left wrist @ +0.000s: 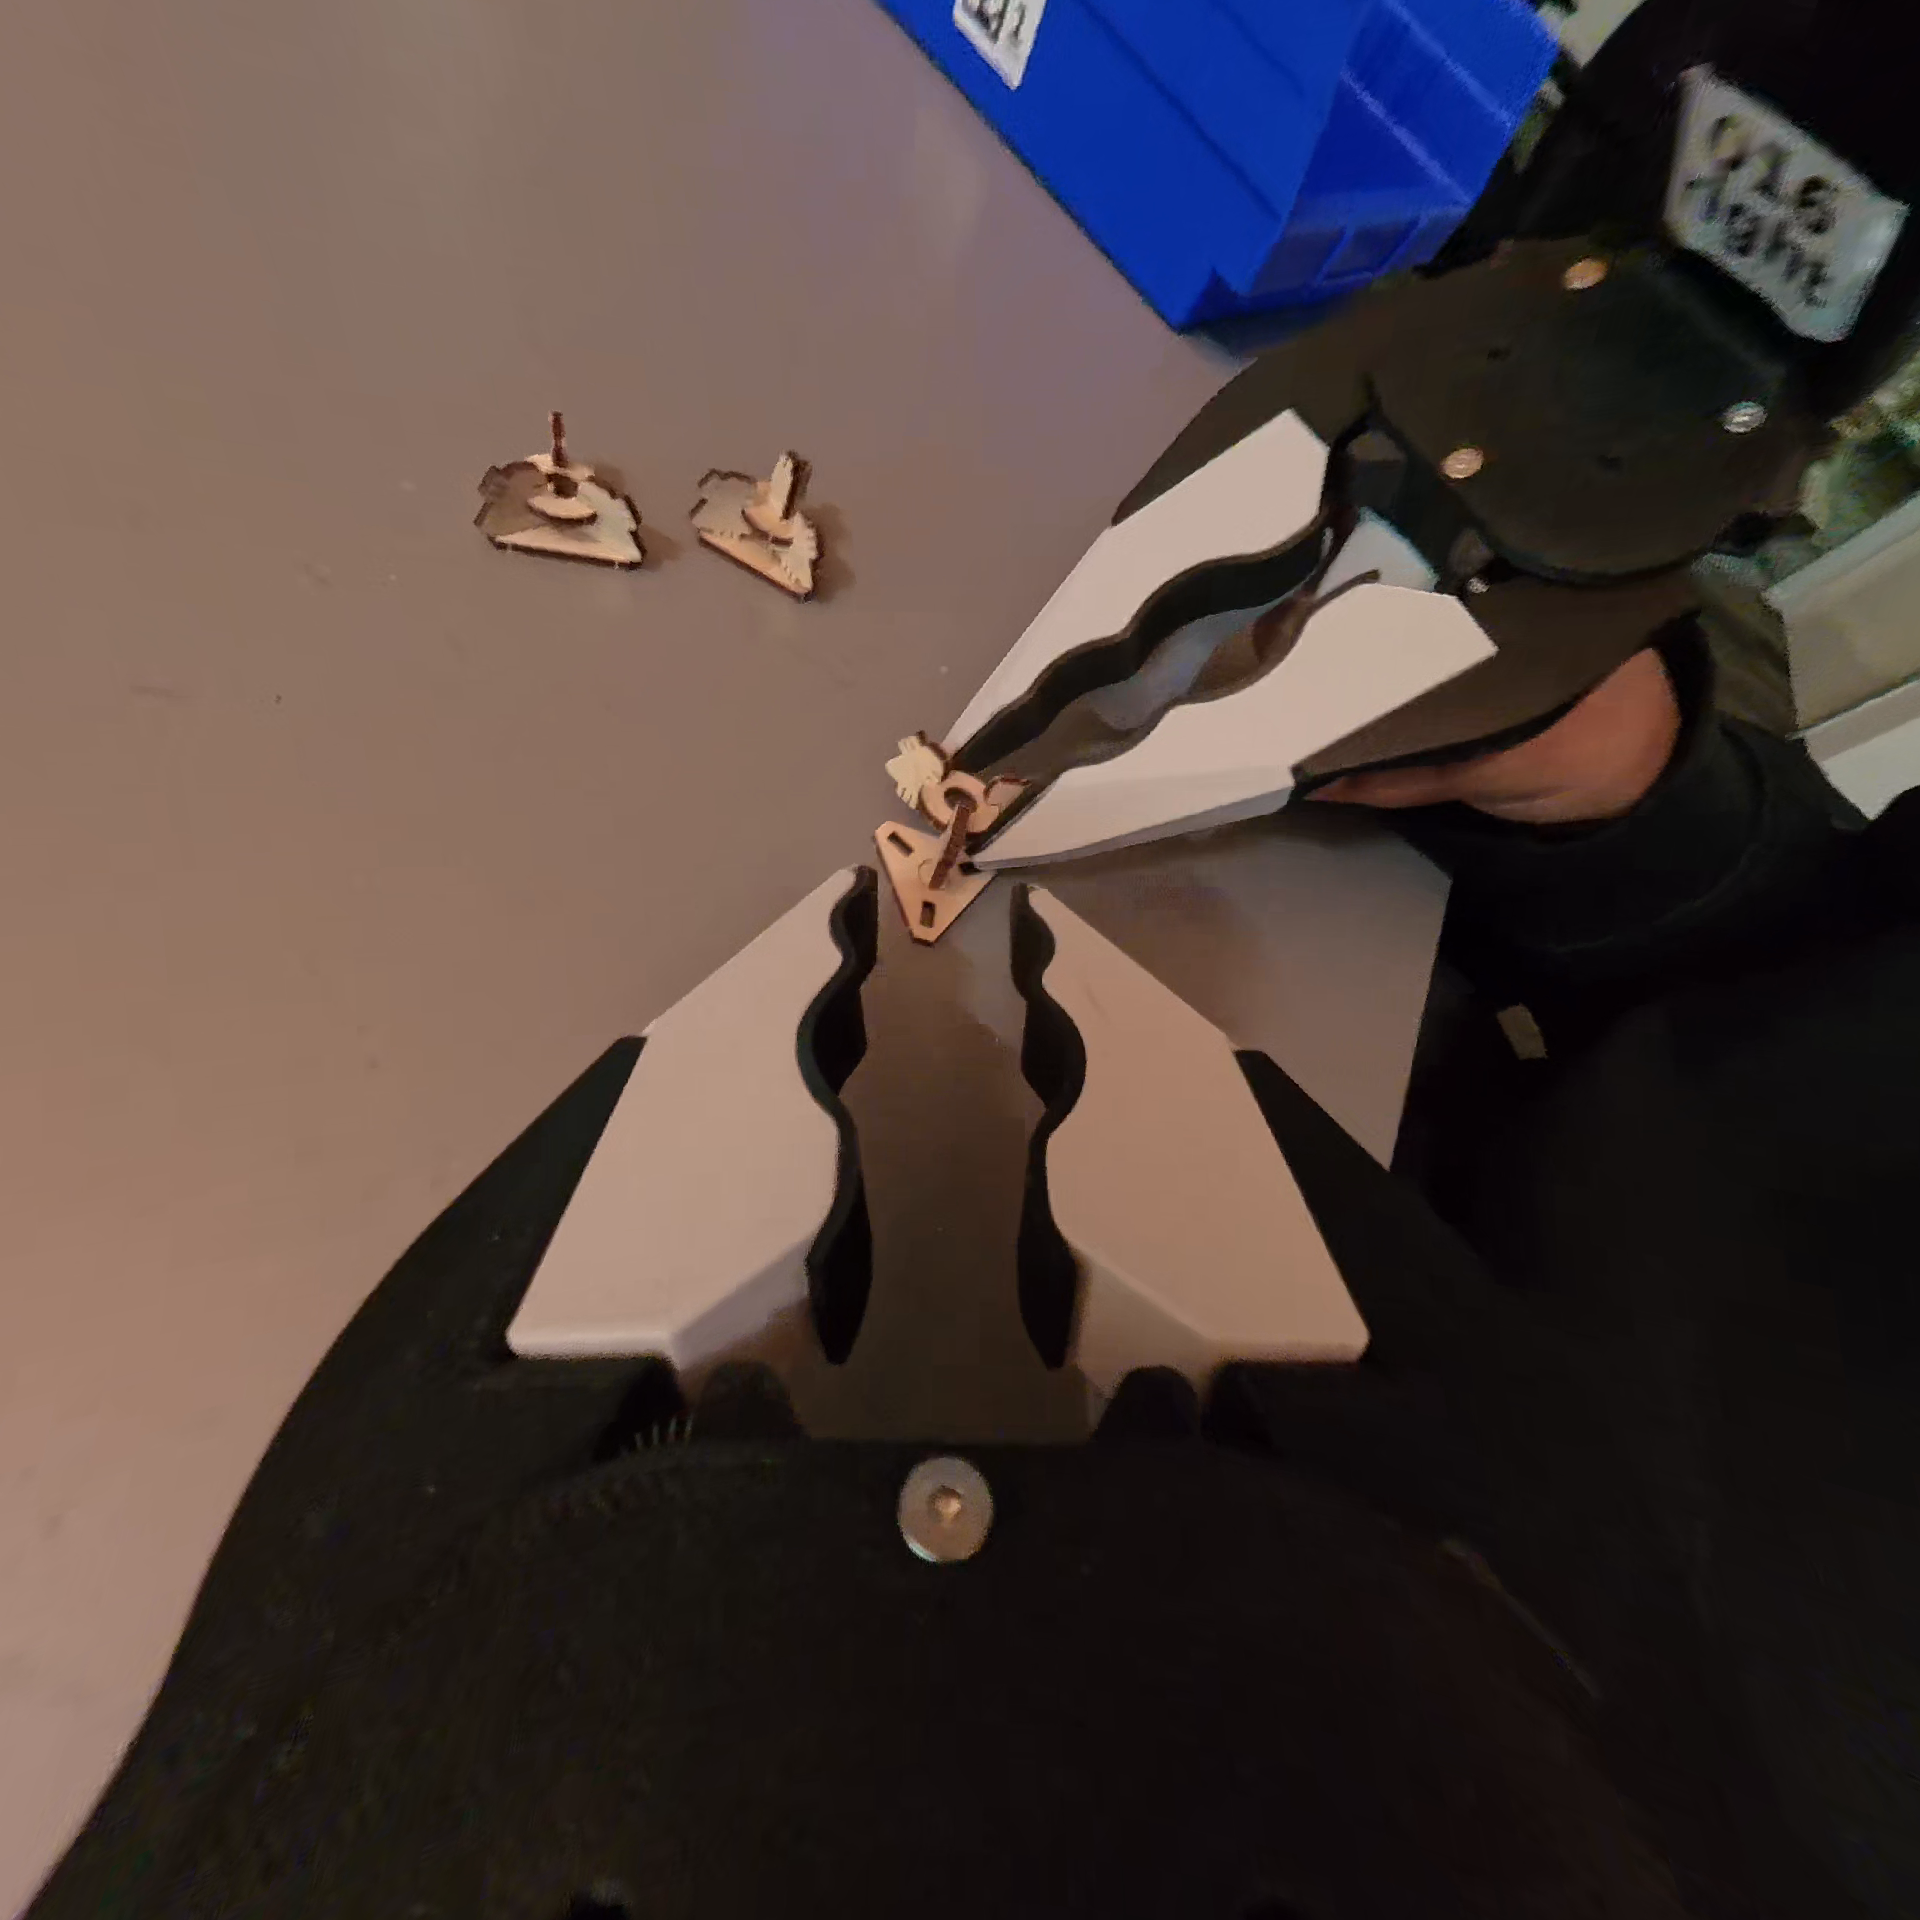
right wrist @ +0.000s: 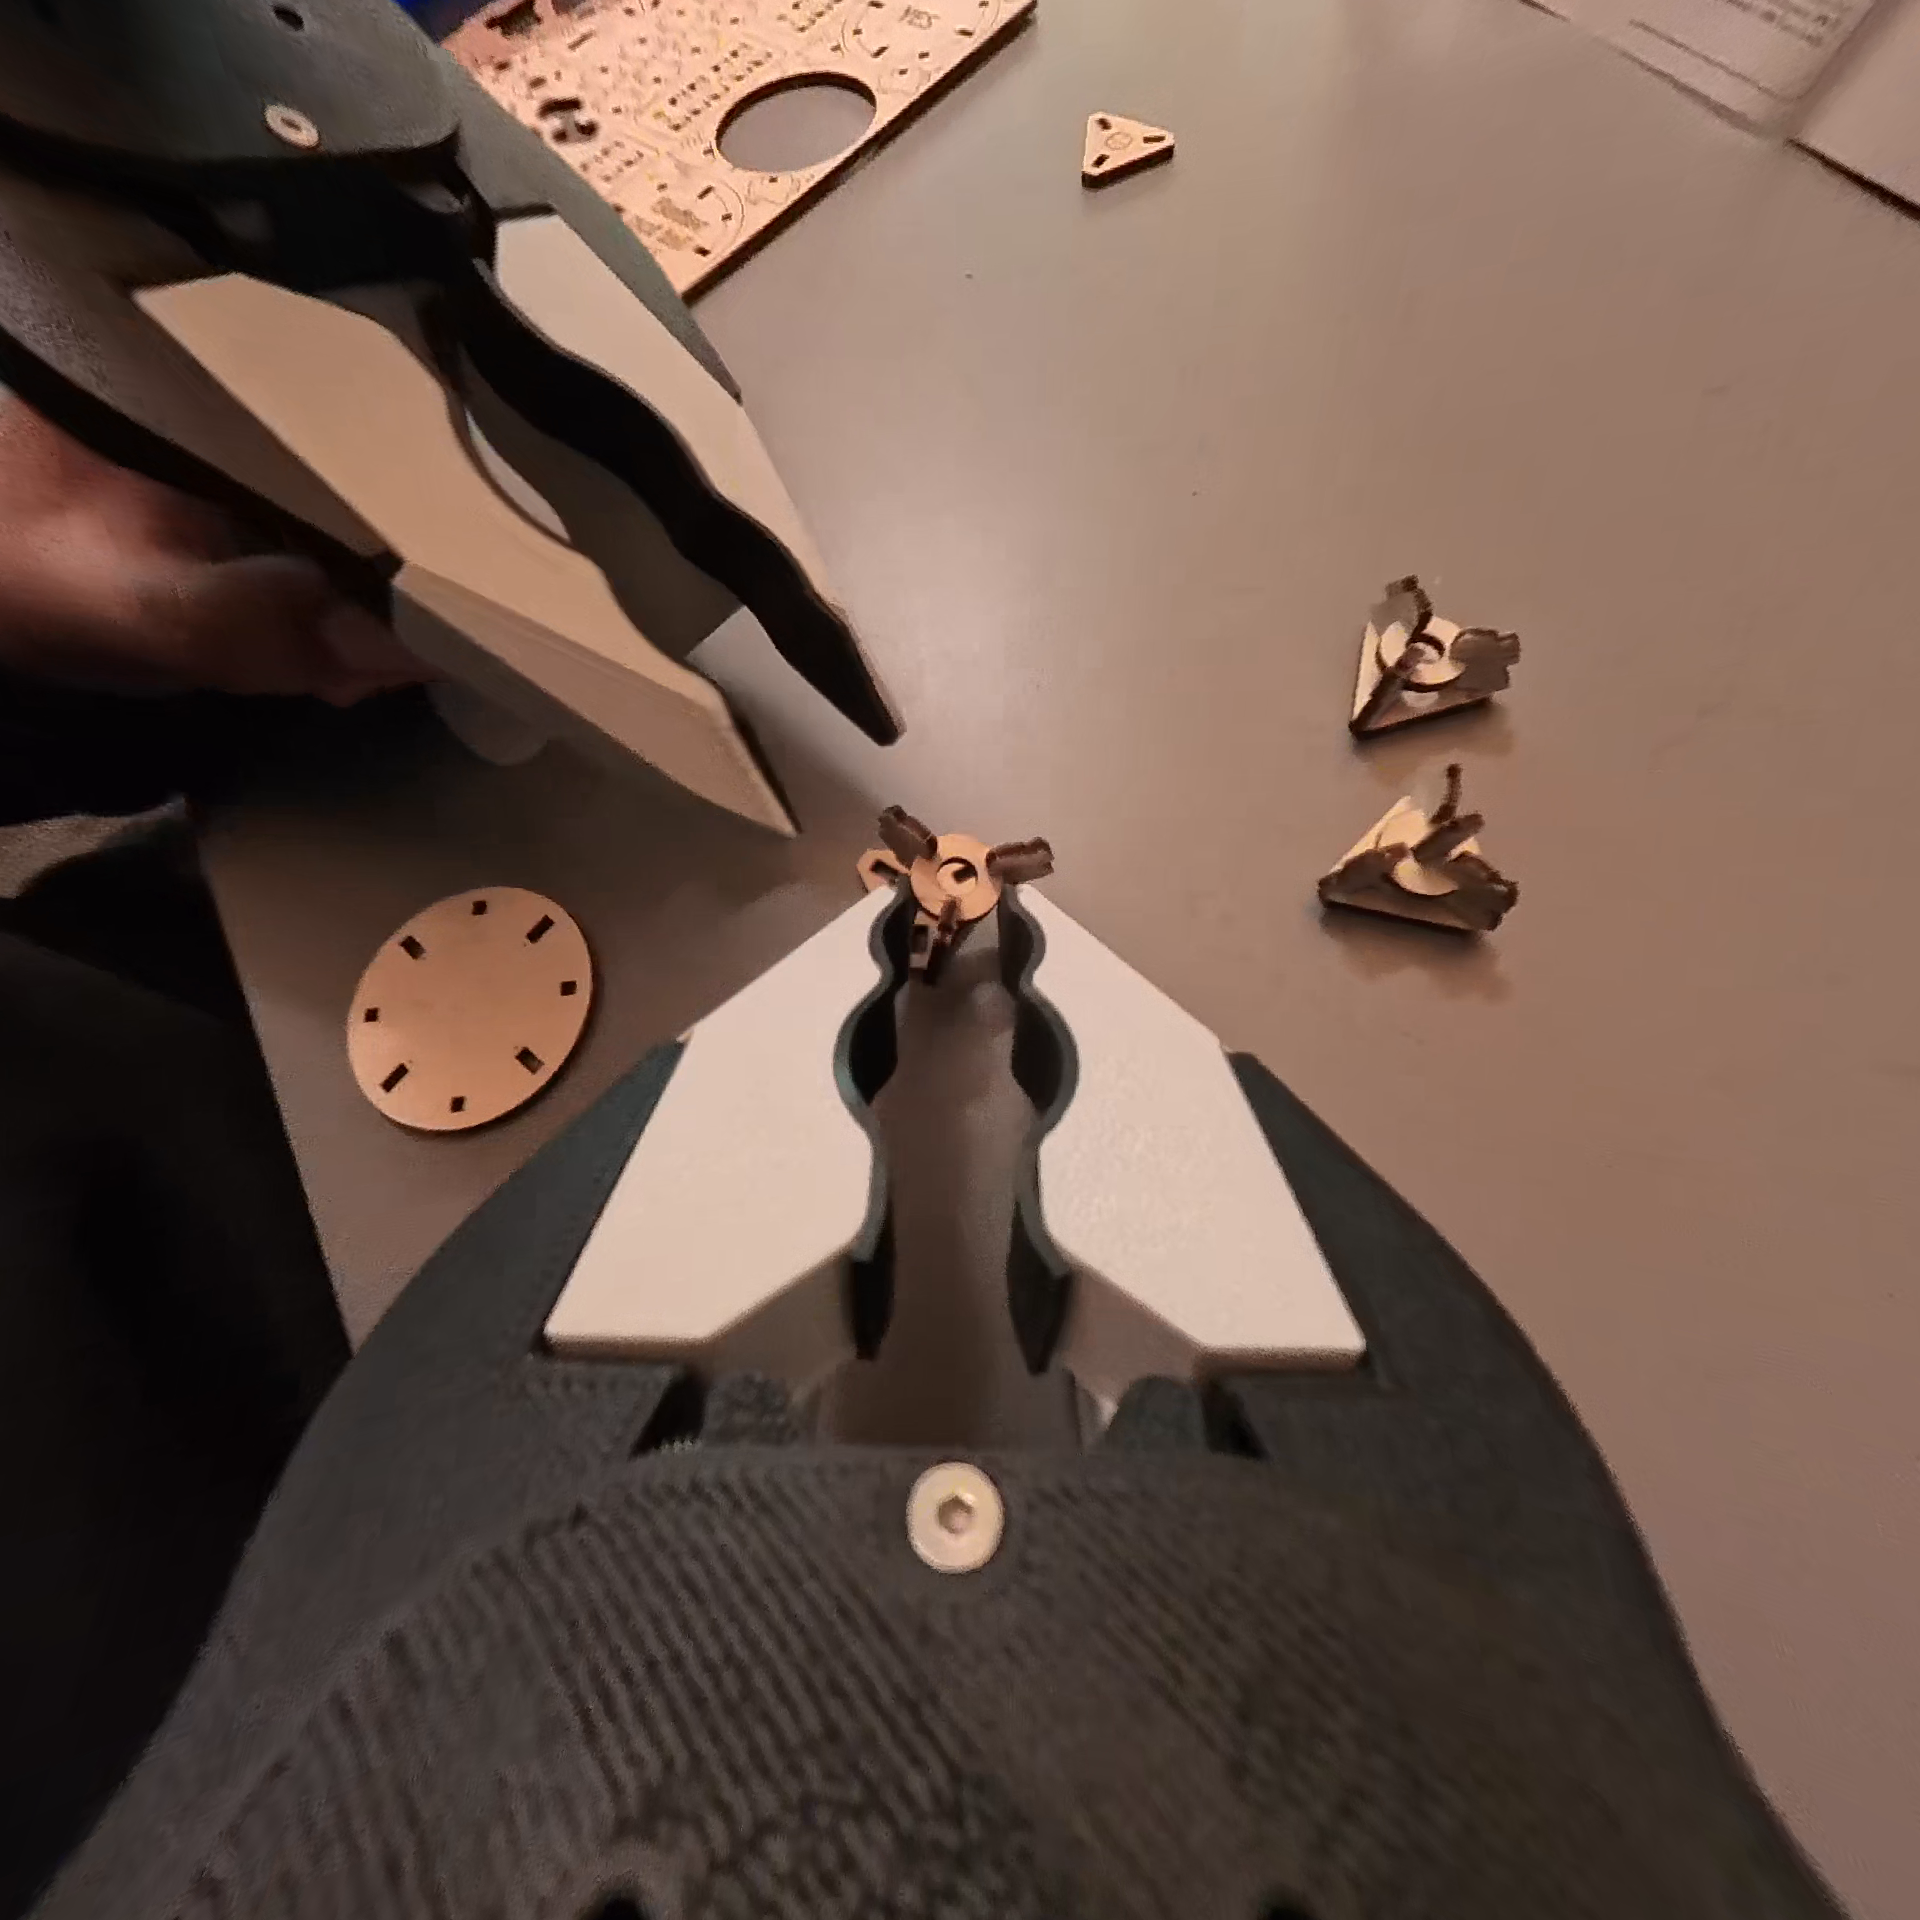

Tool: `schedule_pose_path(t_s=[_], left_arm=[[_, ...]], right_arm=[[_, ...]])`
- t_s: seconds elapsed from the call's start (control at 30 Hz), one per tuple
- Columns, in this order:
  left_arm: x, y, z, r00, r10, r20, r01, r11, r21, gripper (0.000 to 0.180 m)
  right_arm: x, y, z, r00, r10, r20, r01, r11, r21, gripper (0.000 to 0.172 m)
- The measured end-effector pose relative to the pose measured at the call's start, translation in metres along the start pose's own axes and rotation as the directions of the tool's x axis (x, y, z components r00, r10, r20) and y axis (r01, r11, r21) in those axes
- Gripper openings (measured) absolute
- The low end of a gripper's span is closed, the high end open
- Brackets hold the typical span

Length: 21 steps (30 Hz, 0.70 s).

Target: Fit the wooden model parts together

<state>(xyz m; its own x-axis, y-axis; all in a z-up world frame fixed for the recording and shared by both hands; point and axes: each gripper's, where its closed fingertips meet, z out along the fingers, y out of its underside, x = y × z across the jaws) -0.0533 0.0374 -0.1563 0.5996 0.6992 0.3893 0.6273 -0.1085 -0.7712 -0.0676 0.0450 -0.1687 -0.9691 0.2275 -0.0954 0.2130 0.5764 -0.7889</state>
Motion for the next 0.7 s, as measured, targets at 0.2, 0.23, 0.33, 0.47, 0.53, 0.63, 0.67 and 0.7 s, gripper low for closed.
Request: schedule_pose_path(t_s=[0.2, 0.23, 0.33, 0.47, 0.53, 0.63, 0.67, 0.7], left_arm=[[-0.0015, 0.0057, 0.0047, 1.0, 0.016, 0.026, -0.015, 0.999, -0.049, 0.015], [-0.0016, 0.0058, 0.0048, 1.0, 0.012, 0.024, -0.011, 0.999, -0.049, 0.014], [-0.0026, 0.0067, 0.0051, 1.0, -0.006, 0.018, 0.007, 0.998, -0.055, 0.011], [-0.0027, 0.0084, 0.0061, 1.0, -0.011, 0.016, 0.012, 0.998, -0.068, 0.01], [-0.003, 0.0096, 0.007, 1.0, -0.007, 0.021, 0.009, 0.997, -0.077, 0.01], [-0.0026, 0.0103, 0.0076, 1.0, -0.003, 0.021, 0.005, 0.997, -0.083, 0.01], [-0.0024, 0.0102, 0.0075, 1.0, -0.003, 0.019, 0.004, 0.997, -0.082, 0.01], [-0.0022, 0.0099, 0.0073, 1.0, -0.002, 0.018, 0.004, 0.997, -0.08, 0.01]], right_arm=[[-0.0058, 0.0017, 0.0043, 0.995, -0.093, -0.027, 0.091, 0.995, -0.043, 0.015], [-0.0053, 0.0023, 0.0044, 0.994, -0.101, -0.031, 0.099, 0.994, -0.048, 0.015], [-0.0052, 0.0036, 0.0054, 0.995, -0.095, -0.014, 0.094, 0.994, -0.05, 0.015], [-0.0072, 0.0029, 0.005, 0.996, -0.082, 0.018, 0.083, 0.996, -0.04, 0.015], [-0.0072, 0.0025, 0.0046, 0.996, -0.094, 0.013, 0.094, 0.995, -0.041, 0.015], [-0.0078, 0.0019, 0.0038, 0.992, -0.129, -0.005, 0.129, 0.991, -0.045, 0.014], [-0.0078, 0.0018, 0.0037, 0.989, -0.144, -0.012, 0.144, 0.988, -0.047, 0.015], [-0.0079, 0.002, 0.0038, 0.987, -0.158, -0.018, 0.157, 0.986, -0.05, 0.015]])
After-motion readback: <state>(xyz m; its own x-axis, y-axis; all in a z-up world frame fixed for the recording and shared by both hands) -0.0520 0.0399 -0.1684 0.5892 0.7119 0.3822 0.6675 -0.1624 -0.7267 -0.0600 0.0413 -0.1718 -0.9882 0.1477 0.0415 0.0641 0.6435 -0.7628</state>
